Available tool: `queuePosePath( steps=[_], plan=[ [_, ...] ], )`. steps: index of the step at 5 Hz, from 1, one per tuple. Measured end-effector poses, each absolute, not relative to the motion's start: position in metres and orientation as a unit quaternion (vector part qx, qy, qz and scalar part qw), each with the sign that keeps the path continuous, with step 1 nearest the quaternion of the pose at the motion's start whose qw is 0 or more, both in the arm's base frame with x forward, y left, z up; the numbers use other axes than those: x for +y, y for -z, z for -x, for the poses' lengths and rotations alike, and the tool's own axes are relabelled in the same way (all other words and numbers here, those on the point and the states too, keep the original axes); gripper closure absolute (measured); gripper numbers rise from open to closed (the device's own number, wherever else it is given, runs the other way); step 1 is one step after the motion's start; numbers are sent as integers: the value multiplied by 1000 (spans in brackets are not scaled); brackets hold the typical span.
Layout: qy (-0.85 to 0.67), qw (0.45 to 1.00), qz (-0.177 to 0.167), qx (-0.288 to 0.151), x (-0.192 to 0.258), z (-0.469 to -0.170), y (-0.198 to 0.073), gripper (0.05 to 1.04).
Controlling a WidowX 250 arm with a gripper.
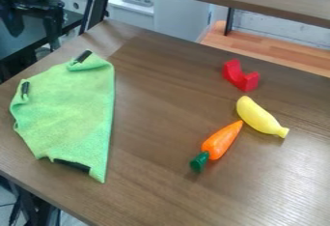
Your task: Move the cloth from top right to bottom left
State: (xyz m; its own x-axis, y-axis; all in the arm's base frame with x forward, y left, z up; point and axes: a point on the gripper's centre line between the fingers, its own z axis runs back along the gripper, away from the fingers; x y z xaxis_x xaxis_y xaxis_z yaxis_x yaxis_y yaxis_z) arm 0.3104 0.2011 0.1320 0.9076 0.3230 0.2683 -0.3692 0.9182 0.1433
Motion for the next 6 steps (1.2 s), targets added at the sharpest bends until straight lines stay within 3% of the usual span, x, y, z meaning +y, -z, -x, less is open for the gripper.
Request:
queuePosePath(
  steps=[2, 3, 5, 6],
  plan=[
    [-169, 978, -81, -96, 199, -311, -111, 83],
    [-153, 984, -52, -73, 192, -312, -93, 83],
    [-102, 991, 11, -85, 193, -312, -76, 83],
    [-85, 992, -7, -90, 189, -303, -52, 83]
  ],
)
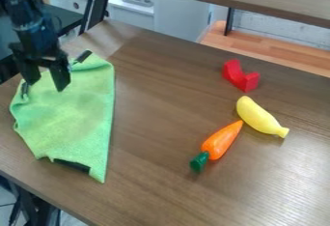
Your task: Move the cloth from top right to bottom left
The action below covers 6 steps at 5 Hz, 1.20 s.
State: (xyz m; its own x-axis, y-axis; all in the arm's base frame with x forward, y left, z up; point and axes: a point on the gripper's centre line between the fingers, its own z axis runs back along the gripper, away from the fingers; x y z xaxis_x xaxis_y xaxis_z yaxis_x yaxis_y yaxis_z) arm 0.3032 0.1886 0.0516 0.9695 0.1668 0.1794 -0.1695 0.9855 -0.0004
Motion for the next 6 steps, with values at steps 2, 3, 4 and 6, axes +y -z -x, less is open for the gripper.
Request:
queuePosePath(
  steps=[2, 3, 4, 6],
  plan=[
    [-66, 992, -26, -106, 183, -303, -38, 83],
    [-62, 992, -32, -108, 176, -311, -33, 83],
    [-67, 993, -33, -95, 167, -315, -23, 83],
    [-75, 992, -47, -87, 155, -331, -14, 84]
  ],
)
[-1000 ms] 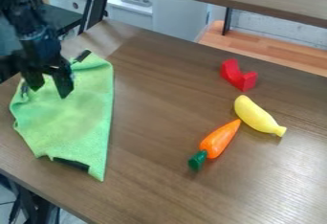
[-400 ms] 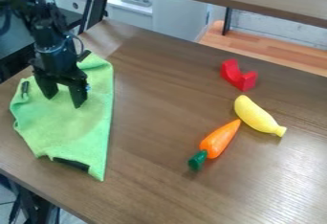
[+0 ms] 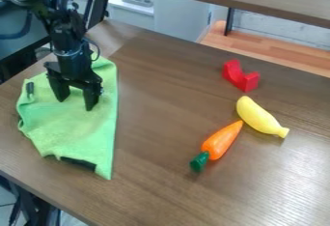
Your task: Move the cloth from top right to bottom left
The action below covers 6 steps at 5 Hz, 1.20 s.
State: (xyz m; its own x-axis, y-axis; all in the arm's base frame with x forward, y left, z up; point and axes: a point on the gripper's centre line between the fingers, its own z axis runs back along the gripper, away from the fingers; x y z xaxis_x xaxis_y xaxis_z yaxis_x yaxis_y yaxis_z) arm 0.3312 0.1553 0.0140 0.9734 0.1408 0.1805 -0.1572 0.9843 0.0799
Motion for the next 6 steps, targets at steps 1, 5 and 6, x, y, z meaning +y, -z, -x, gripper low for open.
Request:
queuePosePath(
  steps=[1, 5, 6],
  plan=[
    [-82, 992, -46, -88, 143, -342, -14, 84],
    [-84, 992, -12, -98, 45, -405, -15, 83],
    [-81, 991, -13, -106, 29, -421, -15, 83]
  ],
)
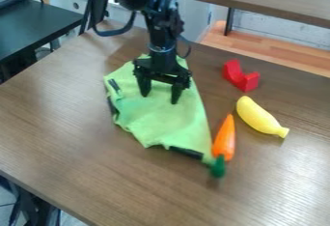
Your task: Move the cloth from top right to bottom left
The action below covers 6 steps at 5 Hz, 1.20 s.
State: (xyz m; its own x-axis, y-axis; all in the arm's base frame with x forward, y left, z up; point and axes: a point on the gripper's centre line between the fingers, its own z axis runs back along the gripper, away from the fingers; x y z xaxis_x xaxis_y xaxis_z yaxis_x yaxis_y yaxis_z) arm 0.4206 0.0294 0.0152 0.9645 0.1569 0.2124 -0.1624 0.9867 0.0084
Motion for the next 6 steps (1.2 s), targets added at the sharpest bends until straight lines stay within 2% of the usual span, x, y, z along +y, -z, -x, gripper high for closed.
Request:
queuePosePath(
  steps=[2, 4, 6],
  plan=[
    [-77, 991, -21, -109, 46, -416, -12, 83],
    [-75, 993, -12, -89, 116, -363, -15, 84],
    [-77, 992, -15, -98, 179, -330, -17, 84]
  ],
)
